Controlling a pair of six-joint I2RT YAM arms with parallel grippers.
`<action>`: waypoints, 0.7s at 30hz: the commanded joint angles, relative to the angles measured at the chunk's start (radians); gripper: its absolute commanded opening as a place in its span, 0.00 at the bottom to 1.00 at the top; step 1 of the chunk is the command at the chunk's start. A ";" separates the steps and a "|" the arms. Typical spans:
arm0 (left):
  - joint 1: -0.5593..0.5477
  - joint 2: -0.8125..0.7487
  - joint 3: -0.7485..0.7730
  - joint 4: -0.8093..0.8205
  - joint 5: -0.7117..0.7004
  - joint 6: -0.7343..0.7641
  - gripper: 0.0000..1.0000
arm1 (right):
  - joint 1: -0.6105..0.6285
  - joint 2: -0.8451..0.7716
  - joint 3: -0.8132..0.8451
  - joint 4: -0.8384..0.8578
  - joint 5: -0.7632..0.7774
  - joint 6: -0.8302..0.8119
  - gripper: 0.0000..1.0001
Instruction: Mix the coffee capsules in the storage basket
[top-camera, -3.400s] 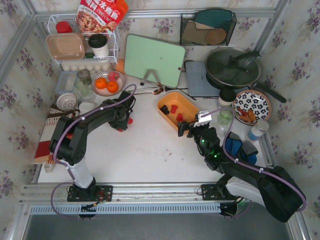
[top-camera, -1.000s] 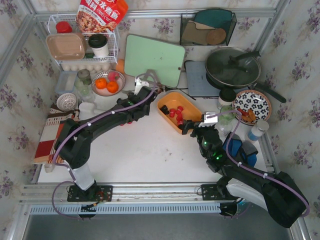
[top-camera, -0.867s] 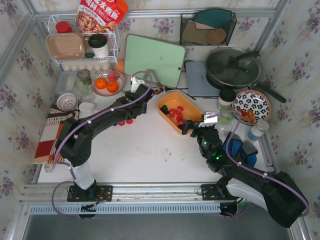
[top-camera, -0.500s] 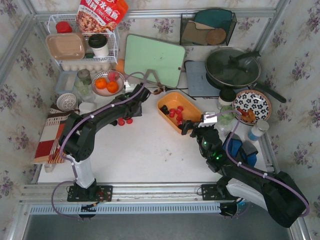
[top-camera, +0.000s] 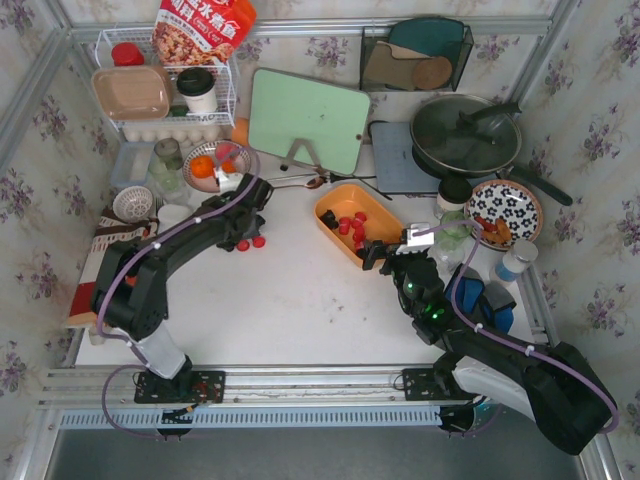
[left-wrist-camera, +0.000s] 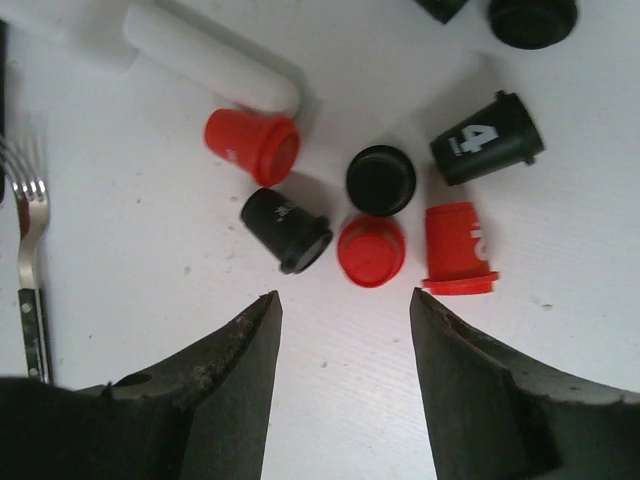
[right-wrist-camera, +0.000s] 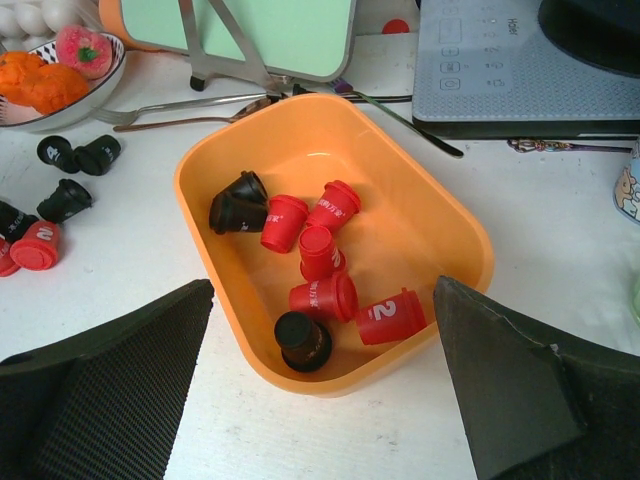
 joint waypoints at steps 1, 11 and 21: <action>0.031 -0.058 -0.049 0.034 -0.020 -0.032 0.57 | 0.002 0.005 0.003 0.023 -0.005 0.001 1.00; 0.158 -0.054 -0.081 0.062 0.081 -0.036 0.57 | 0.001 0.003 0.005 0.020 -0.011 0.001 1.00; 0.258 0.041 -0.015 0.090 0.151 0.052 0.58 | 0.001 0.011 0.005 0.021 -0.016 0.003 1.00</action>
